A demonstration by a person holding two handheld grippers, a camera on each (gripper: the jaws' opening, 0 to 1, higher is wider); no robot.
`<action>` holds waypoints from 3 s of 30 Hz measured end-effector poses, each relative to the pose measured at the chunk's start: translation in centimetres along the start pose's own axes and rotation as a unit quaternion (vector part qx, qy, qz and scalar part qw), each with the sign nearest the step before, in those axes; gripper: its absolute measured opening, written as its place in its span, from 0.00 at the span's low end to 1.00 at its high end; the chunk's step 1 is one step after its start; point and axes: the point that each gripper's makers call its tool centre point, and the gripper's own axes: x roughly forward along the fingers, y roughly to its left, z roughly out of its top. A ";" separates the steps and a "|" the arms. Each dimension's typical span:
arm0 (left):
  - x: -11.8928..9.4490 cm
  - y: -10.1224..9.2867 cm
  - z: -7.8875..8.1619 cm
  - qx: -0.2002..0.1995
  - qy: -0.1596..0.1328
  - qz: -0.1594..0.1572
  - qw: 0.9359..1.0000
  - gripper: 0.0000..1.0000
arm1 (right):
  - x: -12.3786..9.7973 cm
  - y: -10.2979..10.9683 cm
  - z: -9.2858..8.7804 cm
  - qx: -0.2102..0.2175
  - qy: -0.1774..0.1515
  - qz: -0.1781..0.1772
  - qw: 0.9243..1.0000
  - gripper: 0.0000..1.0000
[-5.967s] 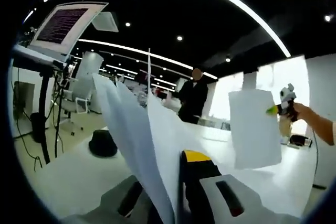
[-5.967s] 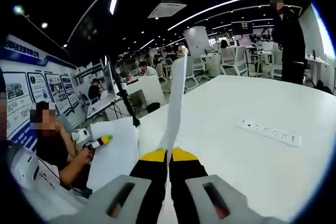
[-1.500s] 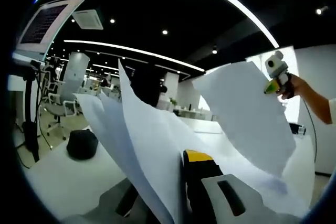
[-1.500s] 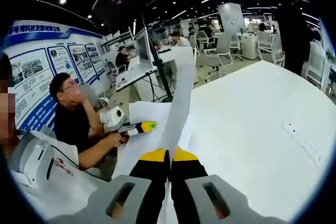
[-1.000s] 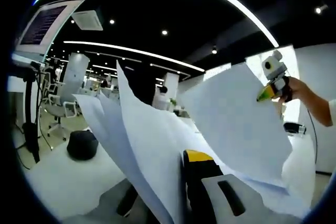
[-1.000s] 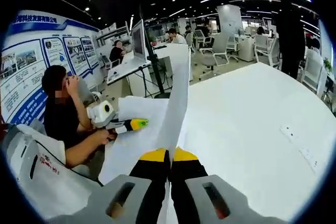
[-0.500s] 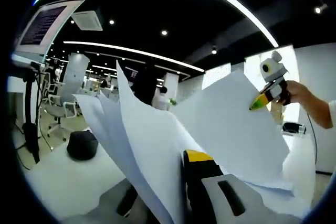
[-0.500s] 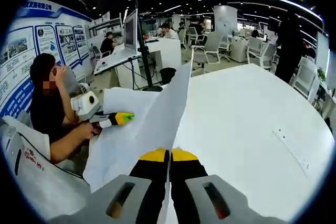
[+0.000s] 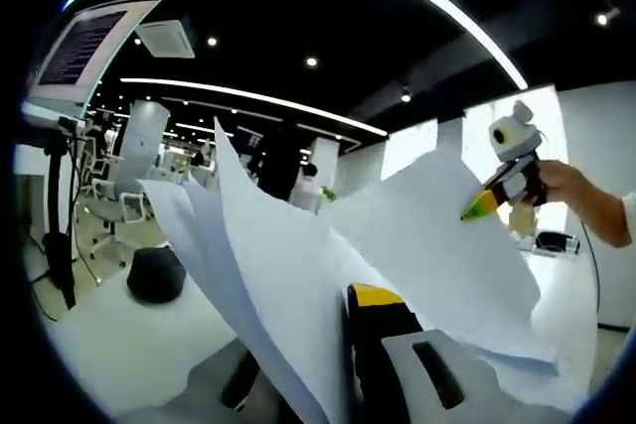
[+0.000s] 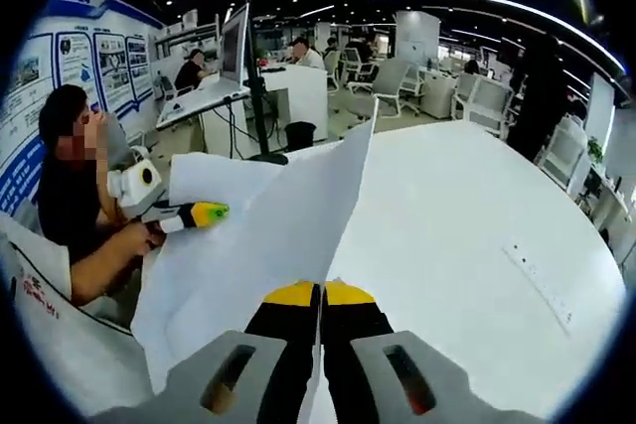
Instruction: Organize the stack of printing papers by aligning and flattening the scattered papers on the table
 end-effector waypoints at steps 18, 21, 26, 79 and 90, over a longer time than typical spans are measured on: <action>0.0 0.2 0.0 -0.002 0.000 0.000 1.000 0.10 | 1.8 -1.2 -0.5 -0.020 0.011 -0.040 0.999 0.00; 0.1 0.2 0.0 -0.003 0.000 0.000 1.000 0.10 | 2.2 -1.4 -0.6 -0.019 0.014 -0.045 0.999 0.00; 0.1 0.2 0.0 -0.003 0.000 0.000 1.000 0.10 | 2.3 -1.4 -0.6 -0.015 0.012 -0.045 0.999 0.00; 0.6 0.8 -0.4 -0.045 0.014 -0.005 0.999 0.20 | 4.5 1.6 0.5 -0.031 0.001 -0.011 0.999 0.00; 0.7 1.1 -0.4 -0.044 0.015 -0.005 0.999 0.20 | 5.1 2.9 0.6 -0.034 0.001 0.007 0.999 0.00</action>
